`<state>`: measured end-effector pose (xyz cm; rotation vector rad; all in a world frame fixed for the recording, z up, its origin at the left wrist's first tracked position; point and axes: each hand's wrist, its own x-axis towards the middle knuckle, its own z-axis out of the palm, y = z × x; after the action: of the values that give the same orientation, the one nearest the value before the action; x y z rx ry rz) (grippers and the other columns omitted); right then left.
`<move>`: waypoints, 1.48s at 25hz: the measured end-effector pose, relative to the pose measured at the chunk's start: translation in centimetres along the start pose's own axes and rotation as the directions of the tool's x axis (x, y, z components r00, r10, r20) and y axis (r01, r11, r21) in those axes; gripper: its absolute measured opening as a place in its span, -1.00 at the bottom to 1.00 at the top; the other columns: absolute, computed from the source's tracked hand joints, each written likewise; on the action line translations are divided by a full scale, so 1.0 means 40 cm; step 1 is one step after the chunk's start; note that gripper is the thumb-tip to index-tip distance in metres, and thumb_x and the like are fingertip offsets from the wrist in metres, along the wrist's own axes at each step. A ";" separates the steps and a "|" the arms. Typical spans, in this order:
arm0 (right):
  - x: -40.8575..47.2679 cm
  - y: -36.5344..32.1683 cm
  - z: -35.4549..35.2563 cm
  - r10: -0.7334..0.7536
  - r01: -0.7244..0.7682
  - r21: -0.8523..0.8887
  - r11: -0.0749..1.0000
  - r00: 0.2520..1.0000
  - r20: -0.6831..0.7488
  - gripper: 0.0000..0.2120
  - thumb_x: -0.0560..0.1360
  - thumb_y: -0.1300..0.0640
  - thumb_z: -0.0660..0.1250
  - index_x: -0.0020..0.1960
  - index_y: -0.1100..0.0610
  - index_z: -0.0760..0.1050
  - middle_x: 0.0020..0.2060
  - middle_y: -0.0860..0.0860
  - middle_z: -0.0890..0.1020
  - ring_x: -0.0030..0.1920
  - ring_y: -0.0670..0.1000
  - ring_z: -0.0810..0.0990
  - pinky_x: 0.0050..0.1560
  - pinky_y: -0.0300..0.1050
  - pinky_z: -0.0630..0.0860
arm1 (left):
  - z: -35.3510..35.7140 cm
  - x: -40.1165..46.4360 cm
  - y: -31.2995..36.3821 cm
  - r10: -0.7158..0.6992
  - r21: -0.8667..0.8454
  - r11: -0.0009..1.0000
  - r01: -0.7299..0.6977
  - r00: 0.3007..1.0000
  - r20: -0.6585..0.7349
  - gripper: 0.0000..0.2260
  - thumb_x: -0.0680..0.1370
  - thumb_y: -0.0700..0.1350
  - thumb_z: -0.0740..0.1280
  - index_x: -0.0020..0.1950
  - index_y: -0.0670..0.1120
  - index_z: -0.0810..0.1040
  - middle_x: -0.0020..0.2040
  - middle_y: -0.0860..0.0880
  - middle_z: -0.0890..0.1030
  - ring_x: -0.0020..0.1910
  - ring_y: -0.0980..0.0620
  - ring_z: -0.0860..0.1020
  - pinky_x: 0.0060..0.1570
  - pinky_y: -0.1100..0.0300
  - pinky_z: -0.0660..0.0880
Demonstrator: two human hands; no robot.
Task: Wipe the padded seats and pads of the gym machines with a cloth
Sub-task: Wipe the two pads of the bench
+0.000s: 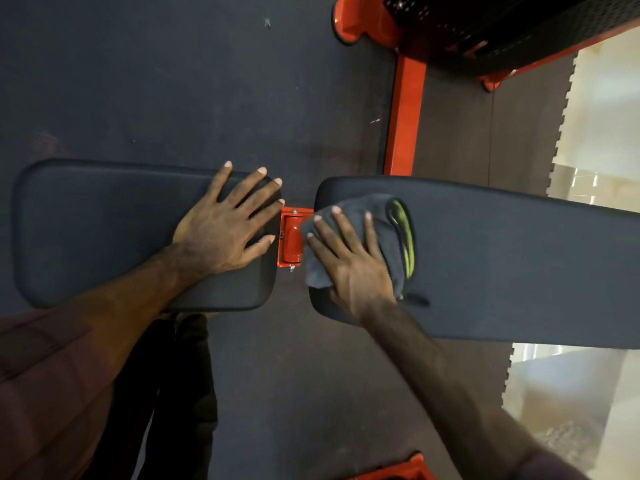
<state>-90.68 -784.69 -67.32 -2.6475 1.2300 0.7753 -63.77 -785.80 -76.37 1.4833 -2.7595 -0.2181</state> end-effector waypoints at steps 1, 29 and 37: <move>0.052 0.028 -0.011 -0.073 0.073 -0.031 0.997 0.997 0.005 -0.18 0.40 0.03 0.42 0.63 0.05 0.30 0.66 0.05 0.22 0.69 0.20 0.00 0.58 0.46 -0.09 | 0.002 0.000 -0.001 -0.002 0.000 1.000 0.002 1.000 -0.005 -0.39 0.72 0.25 0.02 0.67 -0.05 0.28 0.72 -0.13 0.12 0.72 -0.18 -0.01 0.58 -0.42 -0.02; 0.163 0.067 -0.073 -0.213 0.234 -0.062 0.970 0.949 0.234 -0.40 0.39 -0.07 0.39 0.42 0.05 0.55 0.39 0.05 0.55 0.56 0.21 0.33 0.59 0.41 0.02 | -0.008 -0.004 0.004 -0.016 -0.035 0.999 0.015 1.000 -0.020 -0.41 0.71 0.24 0.08 0.66 -0.04 0.32 0.72 -0.11 0.15 0.71 -0.16 0.03 0.58 -0.39 0.03; 0.249 0.177 -0.154 0.166 -0.202 0.127 0.971 0.955 0.245 -0.38 0.49 -0.09 0.36 0.54 -0.12 0.37 0.37 0.03 0.55 0.36 0.21 0.51 0.39 0.16 0.34 | -0.011 -0.003 -0.002 -0.018 -0.057 0.998 0.021 0.999 0.049 -0.40 0.70 0.25 0.09 0.67 -0.03 0.30 0.72 -0.11 0.13 0.72 -0.15 0.02 0.58 -0.39 0.04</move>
<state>-88.12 -798.11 -66.23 -2.2699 1.4216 0.9486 -63.60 -785.78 -75.96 1.5119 -2.7514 -0.3355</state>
